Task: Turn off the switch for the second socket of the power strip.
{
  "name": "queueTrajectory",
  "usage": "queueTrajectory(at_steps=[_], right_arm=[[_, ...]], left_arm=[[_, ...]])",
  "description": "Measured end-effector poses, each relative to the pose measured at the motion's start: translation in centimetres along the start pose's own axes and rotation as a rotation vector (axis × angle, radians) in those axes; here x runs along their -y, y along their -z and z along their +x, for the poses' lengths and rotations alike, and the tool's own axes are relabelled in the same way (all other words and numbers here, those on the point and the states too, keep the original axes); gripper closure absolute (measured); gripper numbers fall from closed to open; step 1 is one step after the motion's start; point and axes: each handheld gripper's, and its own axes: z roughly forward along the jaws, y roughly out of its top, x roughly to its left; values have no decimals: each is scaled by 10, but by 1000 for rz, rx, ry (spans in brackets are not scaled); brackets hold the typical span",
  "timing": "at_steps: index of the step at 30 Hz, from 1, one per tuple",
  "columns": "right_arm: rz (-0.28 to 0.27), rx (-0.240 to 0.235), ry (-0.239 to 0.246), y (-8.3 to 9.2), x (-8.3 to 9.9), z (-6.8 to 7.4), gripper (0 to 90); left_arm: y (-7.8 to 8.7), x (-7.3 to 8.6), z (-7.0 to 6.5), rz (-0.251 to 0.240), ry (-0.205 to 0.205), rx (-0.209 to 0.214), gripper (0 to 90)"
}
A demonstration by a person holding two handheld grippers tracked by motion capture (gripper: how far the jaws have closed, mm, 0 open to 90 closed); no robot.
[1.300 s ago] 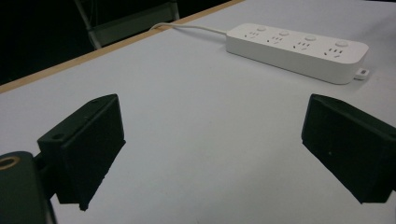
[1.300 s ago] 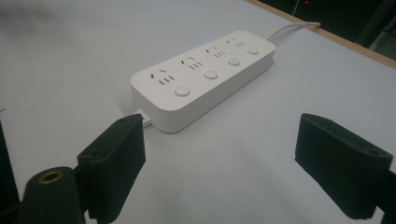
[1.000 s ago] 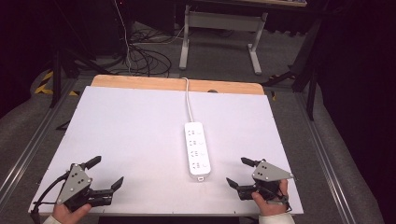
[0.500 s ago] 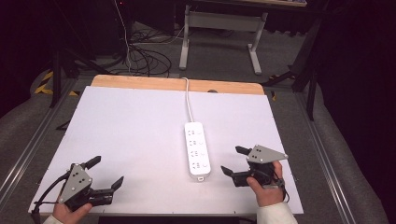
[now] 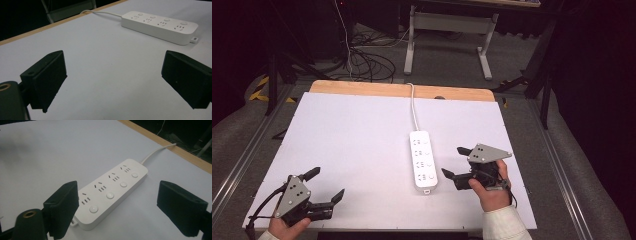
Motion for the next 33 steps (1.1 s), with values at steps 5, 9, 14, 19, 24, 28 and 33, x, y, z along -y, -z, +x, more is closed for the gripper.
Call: queueTrajectory(at_steps=[5,9,14,19,24,28,33], right_arm=[[4,-3,16,-5,-10,-2,183],[-2,-2,9,-8,-13,-2,193],[-26,85,-49,-12,-15,-2,393],[-38,47,-76,-11,-25,-5,639],[17,23,-51,-16,-36,-10,775],[41,16,-41,-22,-41,-11,847],[78,1,-39,-35,-48,-14,900]], left_arm=[[0,0,-1,-1,1,3,68],[0,0,0,-3,4,0,68],[0,0,0,-1,2,2,68],[0,0,-1,-3,2,-2,68],[3,1,-1,-1,6,-12,68],[5,2,0,-1,5,-18,68],[5,3,-2,5,10,-21,68]])
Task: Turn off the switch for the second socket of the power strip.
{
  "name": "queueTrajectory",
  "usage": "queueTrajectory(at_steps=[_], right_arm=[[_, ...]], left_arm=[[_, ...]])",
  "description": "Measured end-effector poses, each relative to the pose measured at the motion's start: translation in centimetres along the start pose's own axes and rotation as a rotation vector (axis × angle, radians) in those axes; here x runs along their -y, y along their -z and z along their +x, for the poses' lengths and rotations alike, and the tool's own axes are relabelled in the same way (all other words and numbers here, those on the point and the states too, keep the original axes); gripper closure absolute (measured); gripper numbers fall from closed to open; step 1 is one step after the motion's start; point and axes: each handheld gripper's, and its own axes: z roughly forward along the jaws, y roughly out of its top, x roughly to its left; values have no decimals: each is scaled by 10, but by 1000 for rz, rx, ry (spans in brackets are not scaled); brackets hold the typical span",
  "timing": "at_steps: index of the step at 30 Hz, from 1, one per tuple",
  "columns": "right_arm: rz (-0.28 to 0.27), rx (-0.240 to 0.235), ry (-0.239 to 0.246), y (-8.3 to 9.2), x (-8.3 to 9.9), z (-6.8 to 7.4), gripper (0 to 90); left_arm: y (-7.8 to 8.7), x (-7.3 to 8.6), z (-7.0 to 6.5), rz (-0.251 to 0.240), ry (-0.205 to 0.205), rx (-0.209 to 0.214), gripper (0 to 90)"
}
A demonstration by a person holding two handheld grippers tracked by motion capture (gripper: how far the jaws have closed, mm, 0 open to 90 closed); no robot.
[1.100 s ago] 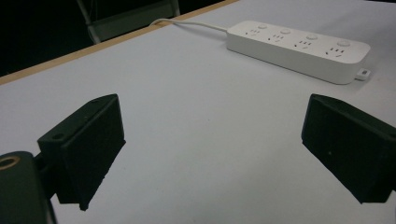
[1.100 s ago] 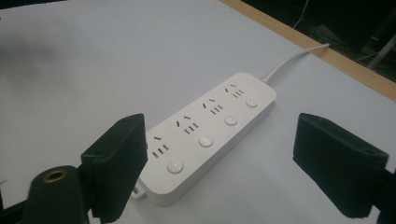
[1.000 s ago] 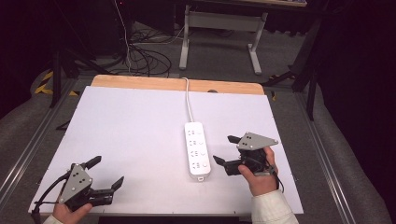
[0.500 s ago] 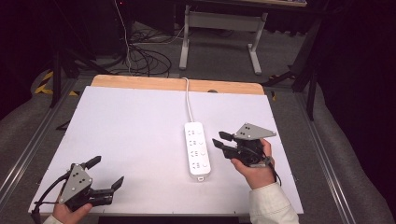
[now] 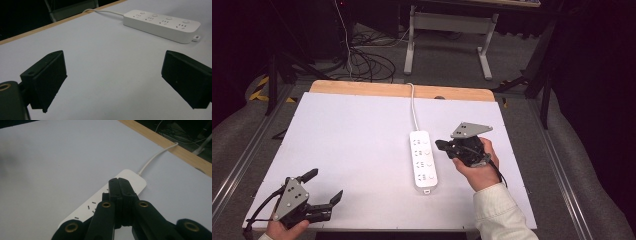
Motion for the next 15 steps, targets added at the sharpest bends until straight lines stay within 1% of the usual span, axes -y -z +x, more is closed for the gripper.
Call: queueTrajectory(at_steps=[2,3,5,7,9,10,11,13,14,15], right_arm=[[10,3,2,-5,-3,-1,900],[14,4,2,-7,-4,-2,900],[32,-5,-7,-13,-6,-4,900],[40,2,-15,-19,-7,-5,900],[55,-6,-14,-25,-9,-7,900],[75,-1,-21,-31,-9,-9,900],[75,-1,-21,-31,-9,-9,900],[95,7,-35,-36,-8,-13,900],[108,14,-48,-41,-8,-17,900],[108,14,-48,-41,-8,-17,900]], left_arm=[[1,0,1,1,-5,-4,68],[1,1,1,1,0,-7,68],[2,1,1,2,2,-8,68],[2,1,1,2,2,-8,68],[2,1,1,3,0,-5,68],[1,1,1,4,-1,-3,68],[1,1,1,4,-4,-4,68],[1,0,1,4,-3,0,68],[1,1,1,2,2,-2,68],[0,1,1,1,4,-2,68]])
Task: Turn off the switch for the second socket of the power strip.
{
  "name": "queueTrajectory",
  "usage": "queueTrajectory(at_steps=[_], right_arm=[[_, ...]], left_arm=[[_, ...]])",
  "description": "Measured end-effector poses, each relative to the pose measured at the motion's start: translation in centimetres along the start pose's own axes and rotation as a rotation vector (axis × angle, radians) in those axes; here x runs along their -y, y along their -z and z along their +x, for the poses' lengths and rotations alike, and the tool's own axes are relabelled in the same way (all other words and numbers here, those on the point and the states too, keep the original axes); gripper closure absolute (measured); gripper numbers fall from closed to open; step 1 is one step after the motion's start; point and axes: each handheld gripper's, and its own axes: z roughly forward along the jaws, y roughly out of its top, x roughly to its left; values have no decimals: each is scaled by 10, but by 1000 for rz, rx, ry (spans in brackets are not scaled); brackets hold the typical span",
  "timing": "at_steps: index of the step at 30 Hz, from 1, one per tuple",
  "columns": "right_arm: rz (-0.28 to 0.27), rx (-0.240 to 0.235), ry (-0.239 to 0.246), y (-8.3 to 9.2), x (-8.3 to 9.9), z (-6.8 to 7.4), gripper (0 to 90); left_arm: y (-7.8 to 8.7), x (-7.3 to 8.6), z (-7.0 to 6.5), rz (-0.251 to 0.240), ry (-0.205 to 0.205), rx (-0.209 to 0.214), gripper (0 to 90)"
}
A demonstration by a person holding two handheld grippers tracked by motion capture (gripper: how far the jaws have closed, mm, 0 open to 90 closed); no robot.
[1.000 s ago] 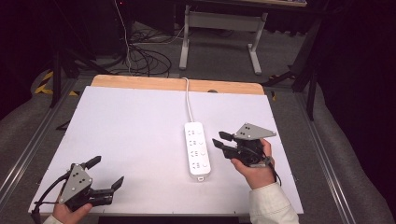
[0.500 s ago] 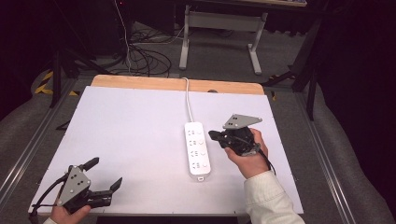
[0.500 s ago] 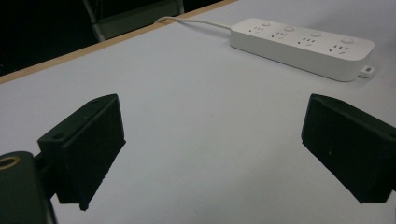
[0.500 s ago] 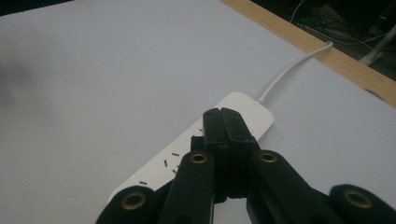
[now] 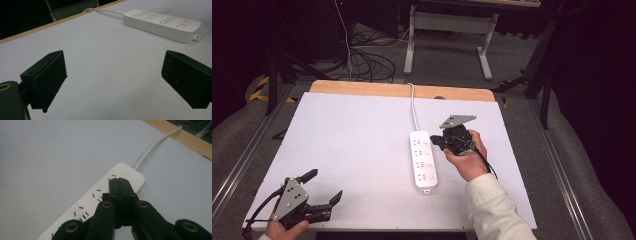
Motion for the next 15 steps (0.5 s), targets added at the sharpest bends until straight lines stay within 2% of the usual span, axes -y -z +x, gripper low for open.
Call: queueTrajectory(at_steps=[6,15], right_arm=[[45,1,-26,-15,0,-9,900],[118,-42,-65,-33,1,-13,900]], left_arm=[[0,0,0,2,-4,4,68],[-1,0,0,5,-12,4,68]])
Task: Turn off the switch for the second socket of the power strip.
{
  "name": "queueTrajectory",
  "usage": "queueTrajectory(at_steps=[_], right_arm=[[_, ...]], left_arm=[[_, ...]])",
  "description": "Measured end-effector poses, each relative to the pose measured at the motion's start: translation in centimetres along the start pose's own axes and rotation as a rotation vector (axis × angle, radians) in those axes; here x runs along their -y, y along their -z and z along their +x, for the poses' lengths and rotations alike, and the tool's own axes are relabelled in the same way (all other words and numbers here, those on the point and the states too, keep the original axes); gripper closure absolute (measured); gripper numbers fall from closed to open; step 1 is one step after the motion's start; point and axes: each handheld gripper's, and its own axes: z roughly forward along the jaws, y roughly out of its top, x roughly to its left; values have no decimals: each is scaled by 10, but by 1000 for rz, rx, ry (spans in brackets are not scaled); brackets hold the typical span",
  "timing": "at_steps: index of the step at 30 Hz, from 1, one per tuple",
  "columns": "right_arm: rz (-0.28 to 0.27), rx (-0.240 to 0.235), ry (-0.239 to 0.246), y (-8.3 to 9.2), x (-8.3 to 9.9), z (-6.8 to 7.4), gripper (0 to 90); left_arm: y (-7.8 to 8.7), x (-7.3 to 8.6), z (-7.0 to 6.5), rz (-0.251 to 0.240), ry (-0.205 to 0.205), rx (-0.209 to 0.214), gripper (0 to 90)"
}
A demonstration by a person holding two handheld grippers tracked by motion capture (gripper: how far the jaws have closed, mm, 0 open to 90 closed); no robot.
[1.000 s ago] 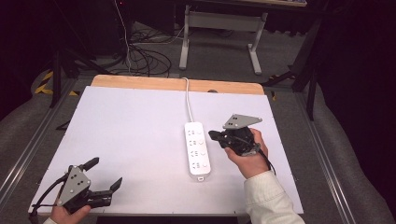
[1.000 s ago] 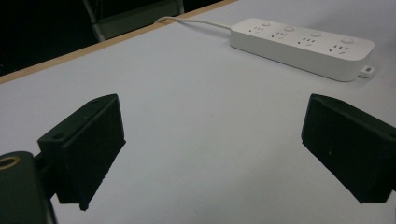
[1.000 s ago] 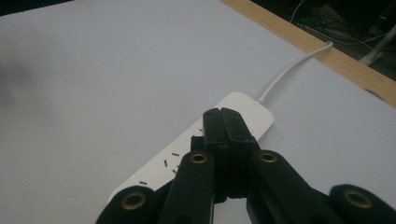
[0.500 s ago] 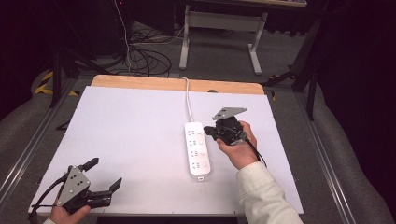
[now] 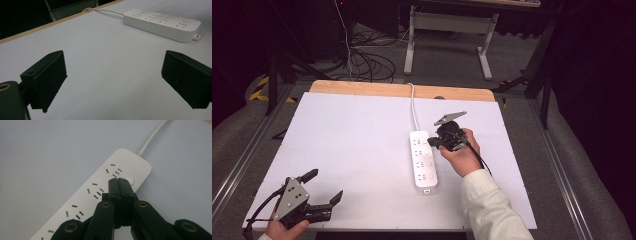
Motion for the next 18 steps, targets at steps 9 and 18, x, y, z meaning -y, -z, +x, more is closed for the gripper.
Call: queueTrajectory(at_steps=[9,18], right_arm=[[76,-24,12,-13,-1,0,900],[132,-19,32,-23,-3,2,900]], left_arm=[[-1,0,-1,5,-2,8,68],[-2,0,-2,7,-10,9,68]])
